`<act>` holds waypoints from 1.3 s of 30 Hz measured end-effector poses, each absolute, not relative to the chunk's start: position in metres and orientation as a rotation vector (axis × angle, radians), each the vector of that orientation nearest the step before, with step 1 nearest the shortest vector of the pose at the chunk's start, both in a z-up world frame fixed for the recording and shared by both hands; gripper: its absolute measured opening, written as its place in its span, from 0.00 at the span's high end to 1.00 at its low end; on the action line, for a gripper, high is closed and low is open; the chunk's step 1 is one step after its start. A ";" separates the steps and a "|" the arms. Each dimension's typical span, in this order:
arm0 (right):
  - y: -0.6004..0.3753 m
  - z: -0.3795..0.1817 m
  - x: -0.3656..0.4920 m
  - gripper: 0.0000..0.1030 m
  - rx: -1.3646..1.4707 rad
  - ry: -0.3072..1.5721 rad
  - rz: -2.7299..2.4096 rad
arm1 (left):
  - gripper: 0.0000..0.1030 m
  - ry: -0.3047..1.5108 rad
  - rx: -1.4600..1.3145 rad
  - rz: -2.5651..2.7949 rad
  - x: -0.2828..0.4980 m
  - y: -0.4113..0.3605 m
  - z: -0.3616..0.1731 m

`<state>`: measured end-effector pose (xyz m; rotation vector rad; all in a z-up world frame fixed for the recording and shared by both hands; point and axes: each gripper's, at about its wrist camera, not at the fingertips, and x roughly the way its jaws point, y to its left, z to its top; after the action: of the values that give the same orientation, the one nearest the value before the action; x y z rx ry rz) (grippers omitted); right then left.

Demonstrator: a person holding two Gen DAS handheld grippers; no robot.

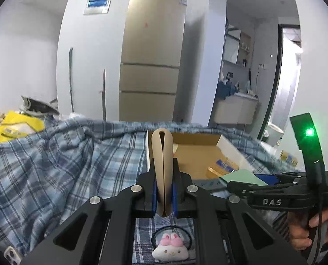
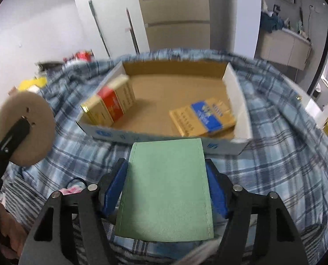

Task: Organize soft objects
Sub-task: 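Carry the green card over the box while left tool holds the cushion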

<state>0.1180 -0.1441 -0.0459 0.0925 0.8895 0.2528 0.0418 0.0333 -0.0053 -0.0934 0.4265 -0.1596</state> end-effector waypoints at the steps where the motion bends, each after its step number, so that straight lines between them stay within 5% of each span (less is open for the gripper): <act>1: -0.149 -0.038 0.115 0.34 0.108 0.864 0.259 | 0.90 0.409 -0.077 -0.158 0.039 0.031 0.001; 20: -0.180 0.071 0.155 0.34 0.176 0.527 0.183 | 0.90 0.207 0.018 -0.151 0.092 -0.019 0.095; 39: -0.156 -0.026 0.218 0.34 0.118 0.752 0.205 | 0.90 0.499 -0.004 -0.168 0.181 -0.032 0.002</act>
<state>0.2179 -0.1565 -0.0264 0.1185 0.7519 0.2055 0.1807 -0.0318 0.0024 -0.0041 0.4992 -0.1676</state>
